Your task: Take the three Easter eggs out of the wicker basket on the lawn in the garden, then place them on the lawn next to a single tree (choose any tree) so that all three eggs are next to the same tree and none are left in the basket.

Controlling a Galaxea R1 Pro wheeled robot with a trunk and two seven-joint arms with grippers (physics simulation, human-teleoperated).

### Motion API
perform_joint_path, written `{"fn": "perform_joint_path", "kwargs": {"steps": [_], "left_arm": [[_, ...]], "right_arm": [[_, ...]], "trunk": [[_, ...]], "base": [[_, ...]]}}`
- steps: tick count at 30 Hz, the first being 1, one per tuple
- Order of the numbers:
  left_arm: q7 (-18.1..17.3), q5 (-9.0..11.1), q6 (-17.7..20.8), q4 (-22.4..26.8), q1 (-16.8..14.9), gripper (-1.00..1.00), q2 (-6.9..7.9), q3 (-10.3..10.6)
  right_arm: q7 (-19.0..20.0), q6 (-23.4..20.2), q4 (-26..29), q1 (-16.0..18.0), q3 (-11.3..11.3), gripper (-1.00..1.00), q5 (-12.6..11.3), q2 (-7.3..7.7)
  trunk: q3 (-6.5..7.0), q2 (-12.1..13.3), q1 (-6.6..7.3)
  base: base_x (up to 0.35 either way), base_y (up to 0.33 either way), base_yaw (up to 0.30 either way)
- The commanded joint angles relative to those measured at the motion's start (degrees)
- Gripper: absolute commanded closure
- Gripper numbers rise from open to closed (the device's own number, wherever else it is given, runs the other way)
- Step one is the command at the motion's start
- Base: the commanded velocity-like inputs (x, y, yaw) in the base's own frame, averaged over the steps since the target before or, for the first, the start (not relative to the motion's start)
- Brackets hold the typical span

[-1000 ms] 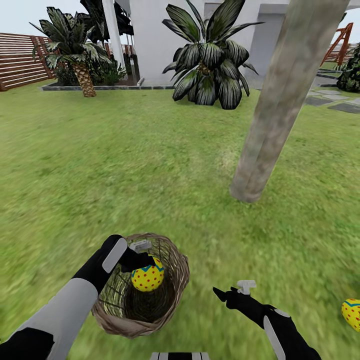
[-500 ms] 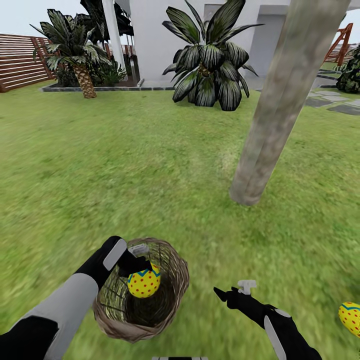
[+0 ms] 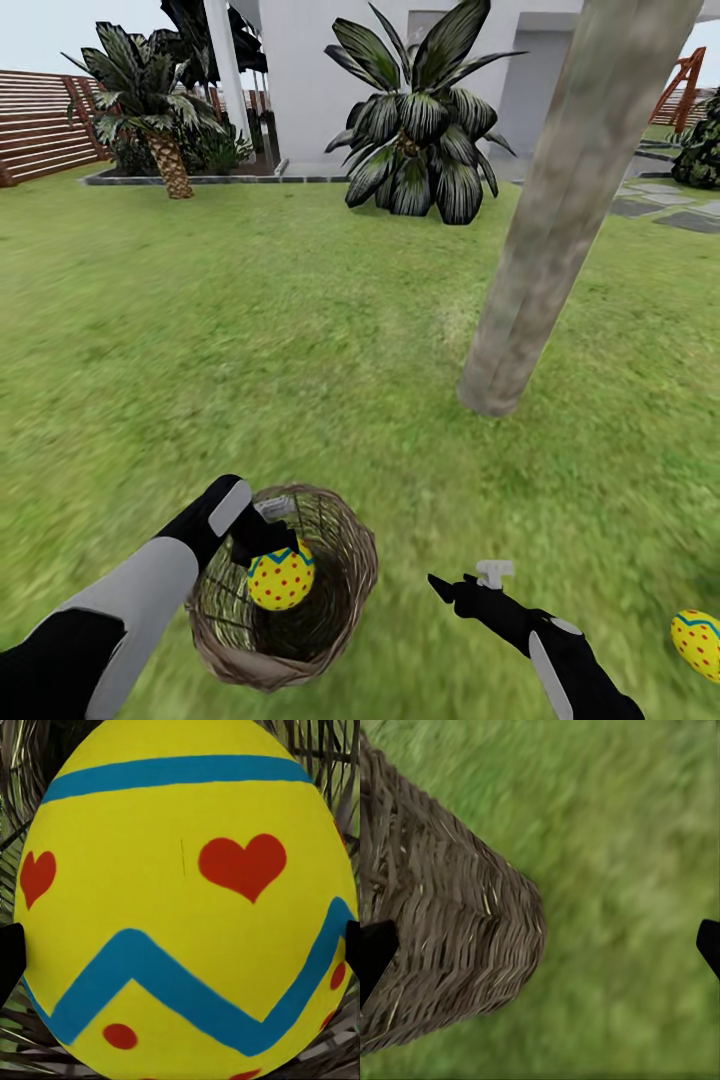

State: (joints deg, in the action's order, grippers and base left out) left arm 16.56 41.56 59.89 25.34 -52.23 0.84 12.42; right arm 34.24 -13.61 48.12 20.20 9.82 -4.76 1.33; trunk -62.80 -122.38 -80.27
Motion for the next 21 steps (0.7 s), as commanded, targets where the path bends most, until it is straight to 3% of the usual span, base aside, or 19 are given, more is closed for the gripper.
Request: {"fn": "perform_joint_path", "kwargs": {"steps": [1, 21], "left_arm": [[0.3, 0.6, 0.1, -0.1, -0.1, 1.0, 0.06, 0.4], [0.3, 0.7, 0.1, -1.8, -0.5, 1.0, -0.37, 0.2]], "right_arm": [[0.2, -0.5, 0.0, 0.0, 0.1, -1.0, -0.5, -0.01], [0.2, -0.5, 0.0, 0.0, 0.1, -1.0, -0.5, -0.01]], "trunk": [[0.14, 0.4, 0.23], [3.73, 8.4, 4.63]], "base": [[0.0, 0.0, 0.0], [0.0, 0.0, 0.0]]}}
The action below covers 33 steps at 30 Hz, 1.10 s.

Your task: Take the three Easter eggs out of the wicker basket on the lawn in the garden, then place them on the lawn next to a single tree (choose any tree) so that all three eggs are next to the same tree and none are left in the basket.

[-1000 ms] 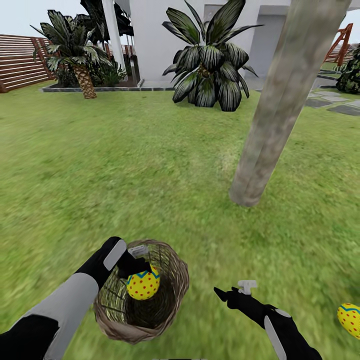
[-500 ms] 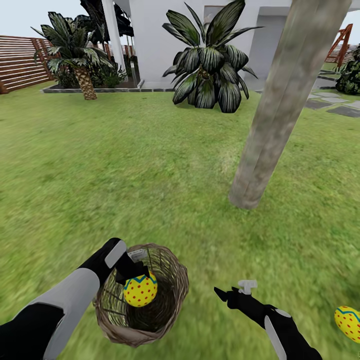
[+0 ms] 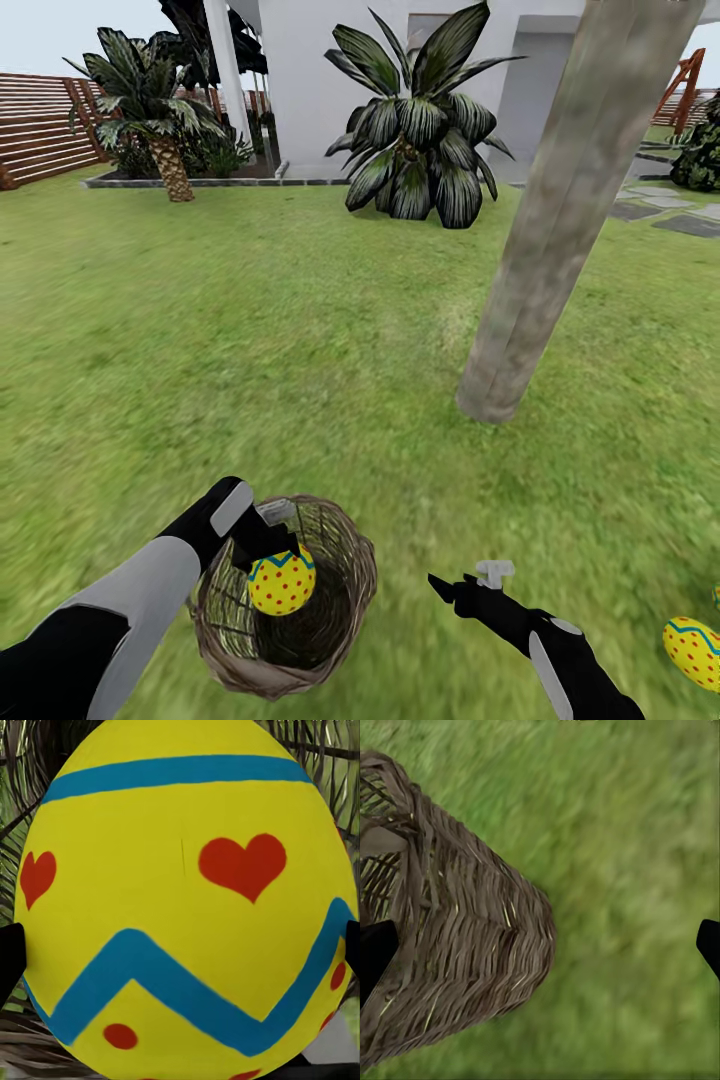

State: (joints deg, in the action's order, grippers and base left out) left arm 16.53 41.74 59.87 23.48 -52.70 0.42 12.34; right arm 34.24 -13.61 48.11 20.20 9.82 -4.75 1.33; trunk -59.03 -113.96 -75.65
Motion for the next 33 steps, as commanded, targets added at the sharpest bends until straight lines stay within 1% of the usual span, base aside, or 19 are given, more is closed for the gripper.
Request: {"fn": "perform_joint_path", "kwargs": {"steps": [1, 33], "left_arm": [[0.3, 0.5, 0.1, 0.1, 0.0, 1.0, 0.03, 0.3], [0.3, 0.5, 0.1, 0.2, 0.0, 1.0, -0.09, 0.3]], "right_arm": [[0.2, -0.5, 0.0, 0.0, 0.1, -1.0, -0.5, -0.01], [0.1, -0.5, 0.0, 0.0, 0.1, -1.0, -0.5, -0.01]], "trunk": [[0.14, 0.4, 0.23], [5.89, 13.2, 7.26]], "base": [[0.0, 0.0, 0.0], [0.0, 0.0, 0.0]]}}
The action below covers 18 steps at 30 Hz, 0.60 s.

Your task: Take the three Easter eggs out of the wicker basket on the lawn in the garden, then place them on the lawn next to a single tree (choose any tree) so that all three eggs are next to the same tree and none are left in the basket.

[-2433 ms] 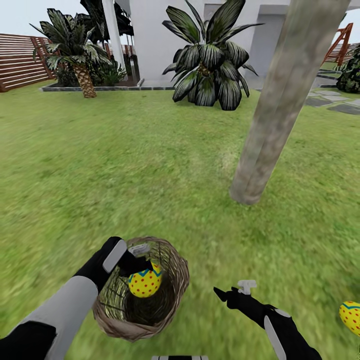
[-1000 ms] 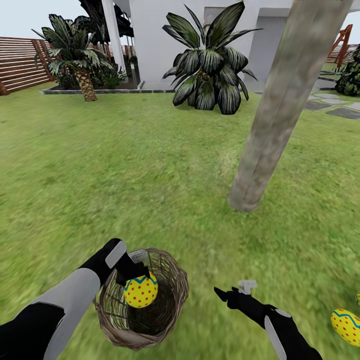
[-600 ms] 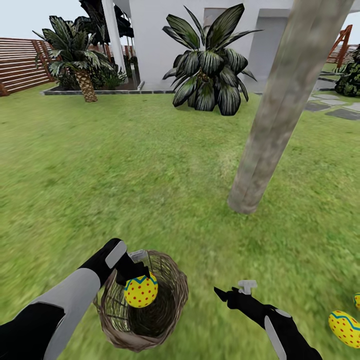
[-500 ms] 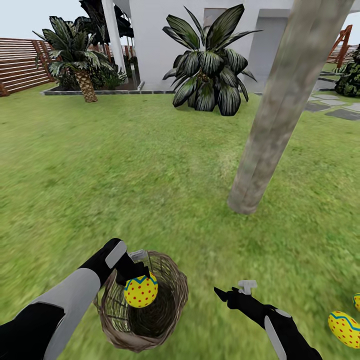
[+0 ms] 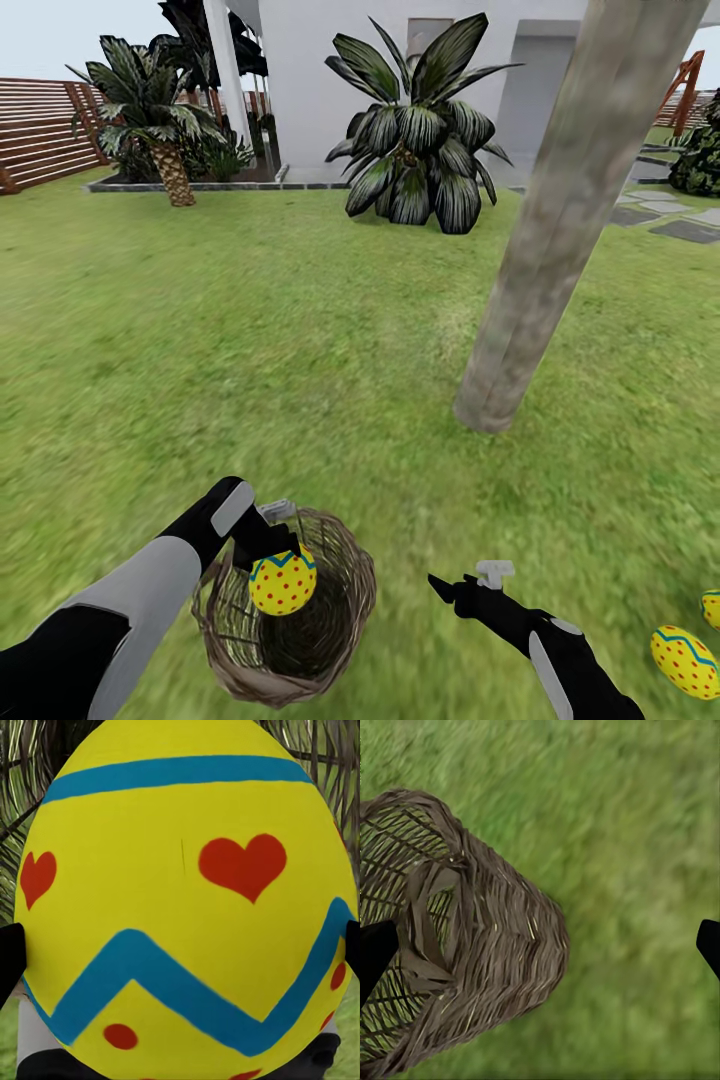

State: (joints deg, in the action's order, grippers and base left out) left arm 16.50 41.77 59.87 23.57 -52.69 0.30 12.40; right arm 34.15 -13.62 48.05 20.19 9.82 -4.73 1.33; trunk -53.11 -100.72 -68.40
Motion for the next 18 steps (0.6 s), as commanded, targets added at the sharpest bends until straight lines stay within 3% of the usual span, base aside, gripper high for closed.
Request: {"fn": "perform_joint_path", "kwargs": {"steps": [1, 18], "left_arm": [[0.4, 0.5, 0.1, 0.1, 0.0, 1.0, 0.01, 0.3], [0.4, 0.5, 0.1, 0.1, 0.0, 1.0, 0.01, 0.3]], "right_arm": [[0.2, -0.5, 0.0, 0.0, 0.1, -1.0, -0.5, -0.01], [0.2, -0.5, 0.0, 0.0, 0.1, -1.0, -0.5, -0.01]], "trunk": [[0.14, 0.4, 0.23], [3.19, 7.2, 3.96]], "base": [[0.0, 0.0, 0.0], [0.0, 0.0, 0.0]]}}
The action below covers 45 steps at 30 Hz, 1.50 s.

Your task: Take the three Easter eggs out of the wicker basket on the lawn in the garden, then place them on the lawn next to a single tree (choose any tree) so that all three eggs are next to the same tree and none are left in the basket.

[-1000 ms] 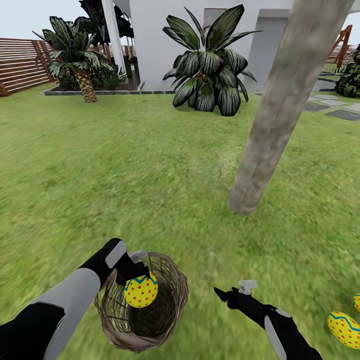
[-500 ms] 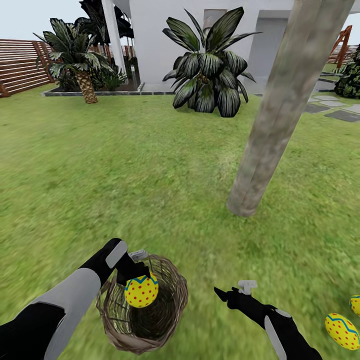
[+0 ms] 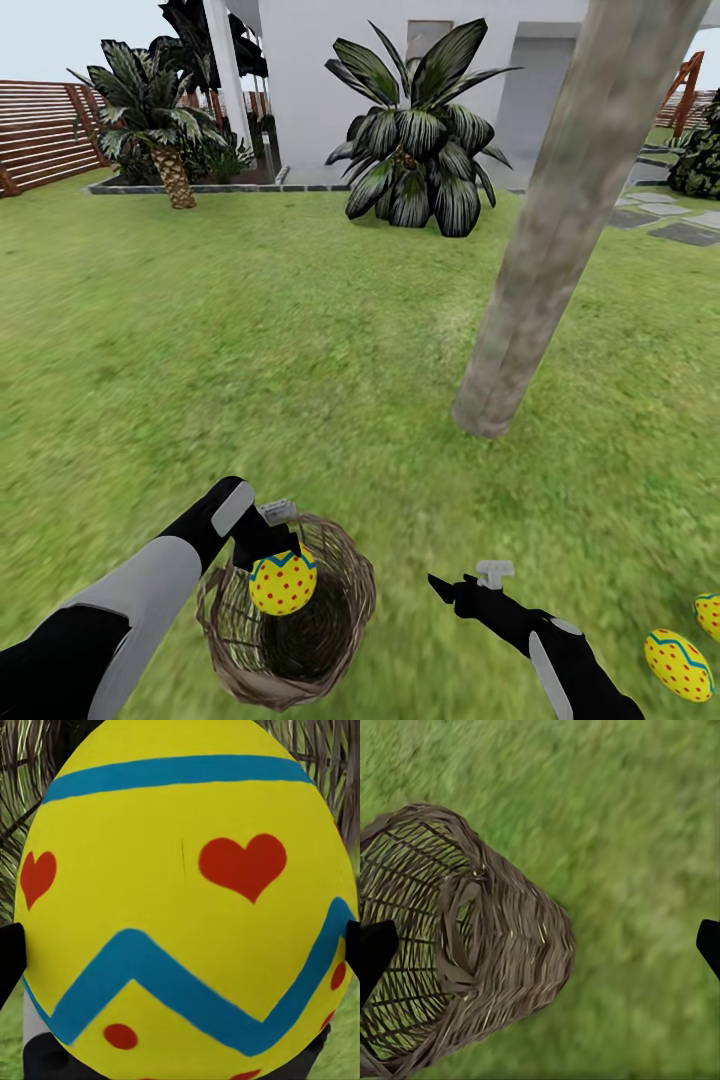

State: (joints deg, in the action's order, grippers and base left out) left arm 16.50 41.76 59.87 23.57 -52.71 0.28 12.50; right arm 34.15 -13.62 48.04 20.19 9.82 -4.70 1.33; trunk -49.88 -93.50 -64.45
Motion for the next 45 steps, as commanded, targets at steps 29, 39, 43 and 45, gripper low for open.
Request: {"fn": "perform_joint_path", "kwargs": {"steps": [29, 39, 43, 45], "left_arm": [[0.4, 0.4, 0.1, 0.2, 0.0, 1.0, 0.07, 0.2], [0.3, 0.5, 0.1, 0.2, 0.0, 1.0, 0.21, 0.2], [0.3, 0.5, 0.1, 0.2, 0.0, 1.0, 0.24, 0.2], [0.3, 0.5, 0.1, 0.3, 0.0, 1.0, 0.24, 0.2]], "right_arm": [[0.2, -0.6, 0.0, 0.0, 0.1, -1.0, -0.5, -0.01], [0.2, -0.6, 0.0, 0.0, 0.1, -1.0, -0.5, 0.01], [0.2, -0.6, -0.1, 0.0, 0.1, -1.0, -0.5, 0.01], [0.2, -0.6, -0.1, 0.0, 0.2, -1.0, -0.5, 0.02]], "trunk": [[5.17, 11.6, 6.38], [6.96, 15.6, 8.58], [7.68, 17.2, 9.45], [8.04, 18.0, 9.89]], "base": [[0.0, 0.0, 0.0], [0.0, 0.0, 0.0], [0.0, 0.0, 0.0], [0.0, 0.0, 0.0]]}}
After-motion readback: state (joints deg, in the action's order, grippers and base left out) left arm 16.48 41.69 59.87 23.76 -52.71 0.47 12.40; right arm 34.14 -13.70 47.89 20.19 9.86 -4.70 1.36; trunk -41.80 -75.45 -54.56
